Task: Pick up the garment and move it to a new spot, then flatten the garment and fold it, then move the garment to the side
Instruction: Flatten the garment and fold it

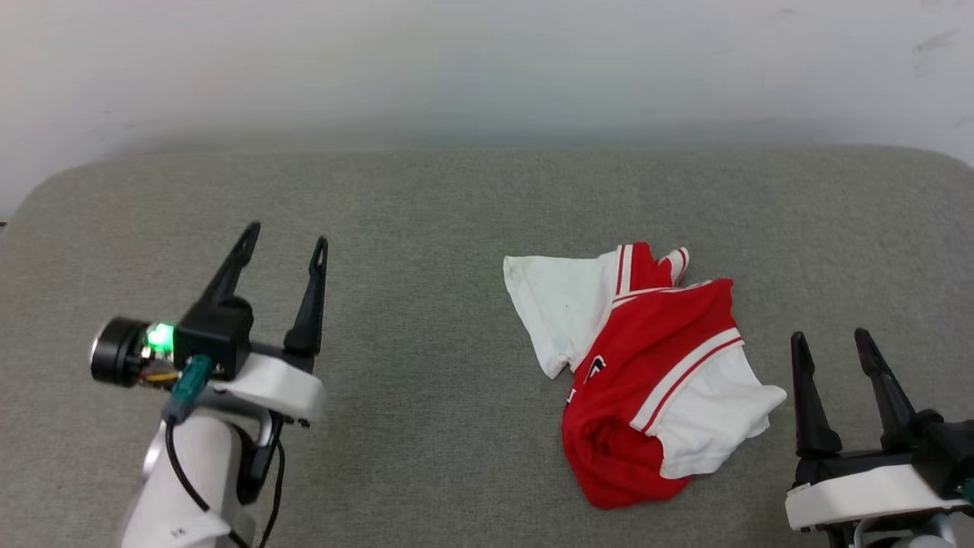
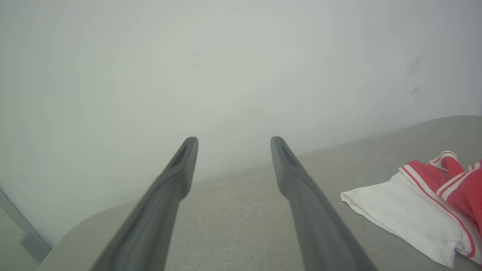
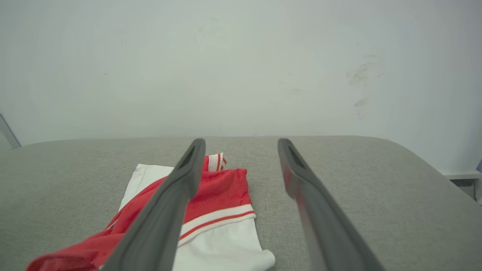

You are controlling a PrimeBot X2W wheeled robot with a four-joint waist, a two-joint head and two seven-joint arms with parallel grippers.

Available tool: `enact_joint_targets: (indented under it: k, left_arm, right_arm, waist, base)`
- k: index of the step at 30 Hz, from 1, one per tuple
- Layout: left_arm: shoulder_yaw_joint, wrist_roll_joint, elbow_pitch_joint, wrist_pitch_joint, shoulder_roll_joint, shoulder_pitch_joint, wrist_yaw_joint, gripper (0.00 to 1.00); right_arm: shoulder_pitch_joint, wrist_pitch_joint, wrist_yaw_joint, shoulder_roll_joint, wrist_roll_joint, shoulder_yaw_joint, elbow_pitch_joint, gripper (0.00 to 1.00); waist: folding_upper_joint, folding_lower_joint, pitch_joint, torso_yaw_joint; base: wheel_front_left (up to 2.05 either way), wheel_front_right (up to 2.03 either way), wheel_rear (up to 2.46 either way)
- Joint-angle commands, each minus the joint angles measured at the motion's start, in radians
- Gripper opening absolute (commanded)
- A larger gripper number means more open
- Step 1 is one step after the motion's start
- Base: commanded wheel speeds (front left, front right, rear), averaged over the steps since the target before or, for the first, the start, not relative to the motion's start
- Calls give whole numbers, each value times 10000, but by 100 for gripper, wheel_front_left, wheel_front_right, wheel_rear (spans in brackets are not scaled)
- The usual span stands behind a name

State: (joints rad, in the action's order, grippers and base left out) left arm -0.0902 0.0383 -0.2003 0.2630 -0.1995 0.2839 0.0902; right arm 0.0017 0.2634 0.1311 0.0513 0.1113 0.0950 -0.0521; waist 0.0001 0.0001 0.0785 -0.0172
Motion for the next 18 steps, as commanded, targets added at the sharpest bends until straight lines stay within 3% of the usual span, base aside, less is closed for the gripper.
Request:
enact_joint_targets:
  k: [1,7,14,18]
  left_arm:
    - [-148,-28,-217,26,-178,556,128,100]
    - [-1122,629,-1318,-446,-801,2855,374,100]
    - [-3902,3012,-1899,-2853,-1962,5296,382,100]
    - [-4811,4136,-1823,-3906,-2408,6256,384,100]
  right_arm:
    - [-201,20,-8,-19,-77,-6,70,100]
    - [-597,19,-8,-20,35,-23,176,100]
    - [-968,19,-8,-22,234,-17,235,100]
    - [-1123,19,-8,-19,348,-45,247,100]
  waist:
    - [-1,-1,465,-426]
    - [-1,-1,1136,-940]
    - [-1,-1,1883,-1417]
    - [-1,-1,2205,-1616]
  base:
    - [0,0,0]
    - [0,0,0]
    - [0,0,0]
    - [0,0,0]
